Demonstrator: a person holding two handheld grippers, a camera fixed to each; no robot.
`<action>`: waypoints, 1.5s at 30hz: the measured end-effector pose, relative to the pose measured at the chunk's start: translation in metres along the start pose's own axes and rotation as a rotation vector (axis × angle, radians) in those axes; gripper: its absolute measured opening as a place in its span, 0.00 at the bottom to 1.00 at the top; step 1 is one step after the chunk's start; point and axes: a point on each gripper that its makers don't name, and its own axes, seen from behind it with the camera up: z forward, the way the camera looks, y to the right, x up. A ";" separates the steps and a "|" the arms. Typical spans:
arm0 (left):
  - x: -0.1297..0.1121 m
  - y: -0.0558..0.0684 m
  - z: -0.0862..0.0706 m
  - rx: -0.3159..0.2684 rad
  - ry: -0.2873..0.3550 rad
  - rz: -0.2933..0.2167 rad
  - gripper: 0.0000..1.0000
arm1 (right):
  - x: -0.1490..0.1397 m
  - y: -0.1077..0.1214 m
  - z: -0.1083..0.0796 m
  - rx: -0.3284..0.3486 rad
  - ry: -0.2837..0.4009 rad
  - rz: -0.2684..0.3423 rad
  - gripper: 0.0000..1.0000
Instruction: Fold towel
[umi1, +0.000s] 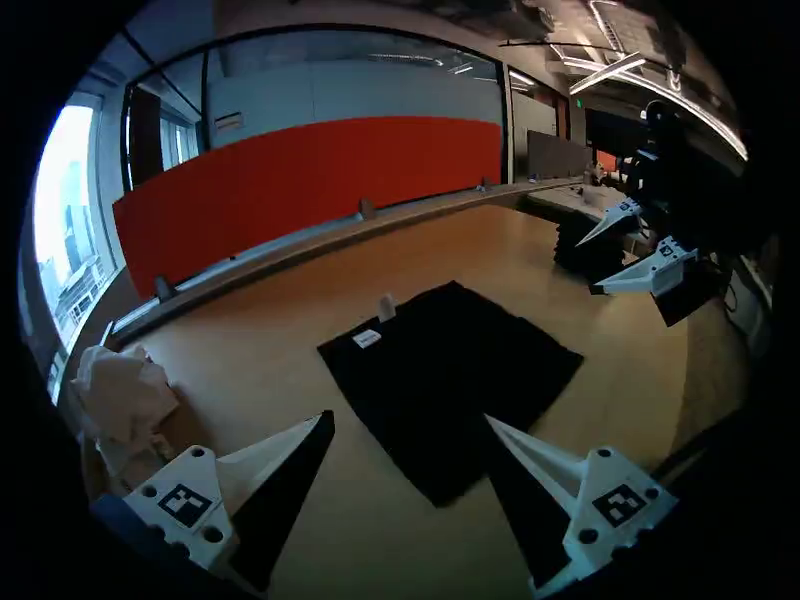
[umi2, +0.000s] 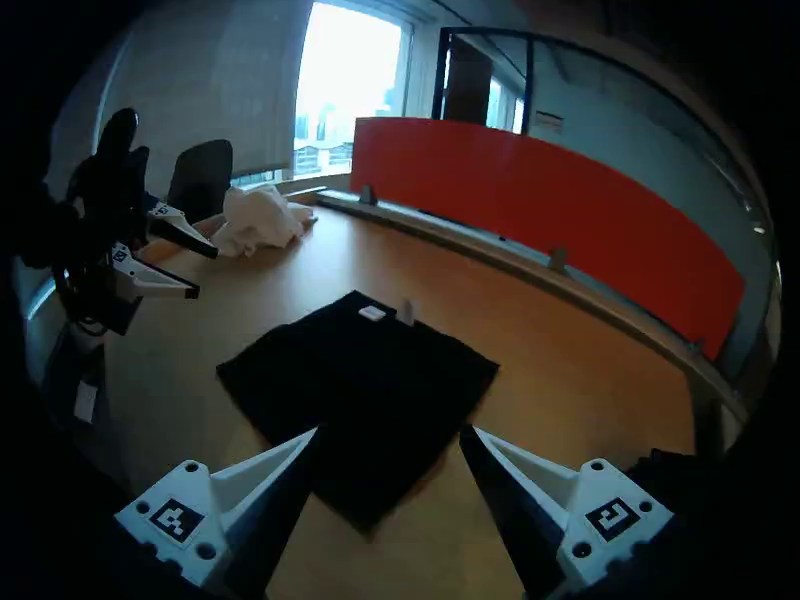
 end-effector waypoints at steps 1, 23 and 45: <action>-0.004 0.002 0.002 -0.004 -0.008 -0.002 1.00 | -0.004 -0.001 0.003 0.003 -0.008 0.000 1.00; -0.090 0.022 0.052 -0.077 -0.191 -0.007 1.00 | -0.105 -0.020 0.041 0.073 -0.199 0.004 1.00; -0.125 0.037 0.070 -0.131 -0.300 0.010 1.00 | -0.130 -0.023 0.044 0.123 -0.269 0.018 0.98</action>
